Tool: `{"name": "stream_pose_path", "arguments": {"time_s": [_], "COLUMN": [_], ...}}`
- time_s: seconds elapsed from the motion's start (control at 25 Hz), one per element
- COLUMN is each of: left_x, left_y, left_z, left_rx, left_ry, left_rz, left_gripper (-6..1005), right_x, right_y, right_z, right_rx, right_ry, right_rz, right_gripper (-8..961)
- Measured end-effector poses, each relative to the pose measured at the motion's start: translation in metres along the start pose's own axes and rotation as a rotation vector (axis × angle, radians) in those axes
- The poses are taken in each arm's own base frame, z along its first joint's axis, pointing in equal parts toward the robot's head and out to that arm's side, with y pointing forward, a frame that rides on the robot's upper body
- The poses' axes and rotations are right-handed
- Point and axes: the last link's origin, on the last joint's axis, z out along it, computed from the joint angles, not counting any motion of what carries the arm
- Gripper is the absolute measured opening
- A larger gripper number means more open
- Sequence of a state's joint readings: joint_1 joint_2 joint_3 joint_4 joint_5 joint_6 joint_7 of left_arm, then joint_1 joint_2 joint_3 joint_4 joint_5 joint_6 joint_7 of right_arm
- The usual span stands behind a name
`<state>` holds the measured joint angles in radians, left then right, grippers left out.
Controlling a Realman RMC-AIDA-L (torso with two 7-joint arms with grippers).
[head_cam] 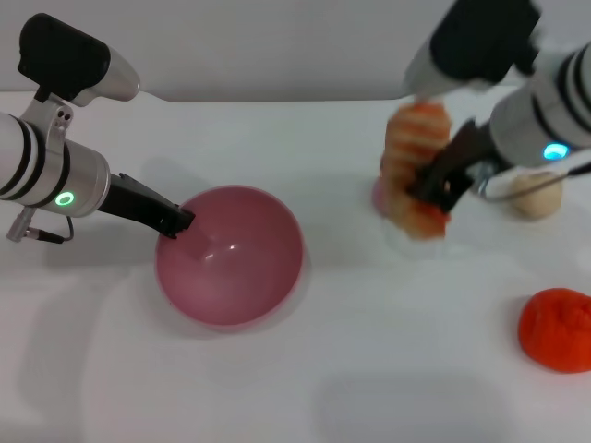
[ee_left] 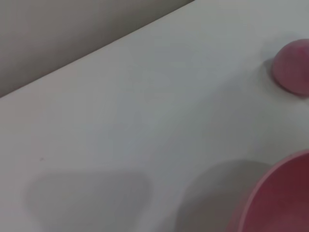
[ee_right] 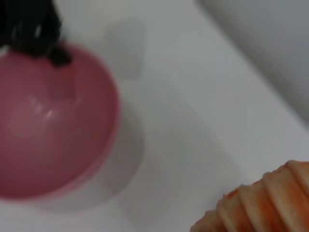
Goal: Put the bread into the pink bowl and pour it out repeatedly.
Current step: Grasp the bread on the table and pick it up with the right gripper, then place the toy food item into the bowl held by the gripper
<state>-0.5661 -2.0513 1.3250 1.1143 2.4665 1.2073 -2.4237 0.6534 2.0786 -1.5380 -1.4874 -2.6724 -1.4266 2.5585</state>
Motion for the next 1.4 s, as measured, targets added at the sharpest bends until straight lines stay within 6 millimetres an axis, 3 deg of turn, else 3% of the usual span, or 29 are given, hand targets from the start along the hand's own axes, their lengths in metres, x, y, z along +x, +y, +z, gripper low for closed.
{"name": "stream_pose_path", "arguments": {"time_s": [0.28, 0.4, 0.64, 0.96, 1.28, 1.4], "left_x": [0.001, 0.005, 0.014, 0.027, 0.029, 0.029], "left_y": [0.001, 0.003, 0.007, 0.012, 0.014, 0.014], "left_z": [0.0, 0.0, 0.0, 0.001, 0.001, 0.001], "left_rx": [-0.003, -0.006, -0.014, -0.019, -0.021, -0.022], "left_ry": [-0.002, 0.001, 0.012, 0.022, 0.025, 0.025], "left_rz": [0.003, 0.01, 0.025, 0.051, 0.056, 0.056], "left_gripper": [46, 46, 46, 46, 46, 46], "right_x": [-0.027, -0.039, -0.061, -0.072, -0.067, -0.066], "right_y": [-0.003, 0.006, 0.039, 0.073, 0.077, 0.077], "right_z": [-0.048, -0.053, -0.032, -0.005, 0.011, 0.014], "right_rx": [0.11, 0.105, 0.022, -0.063, -0.112, -0.112], "right_ry": [-0.177, -0.215, -0.246, -0.271, -0.268, -0.265], "right_rz": [-0.051, -0.097, -0.204, -0.29, -0.263, -0.258], "right_gripper": [118, 117, 115, 111, 106, 171]}}
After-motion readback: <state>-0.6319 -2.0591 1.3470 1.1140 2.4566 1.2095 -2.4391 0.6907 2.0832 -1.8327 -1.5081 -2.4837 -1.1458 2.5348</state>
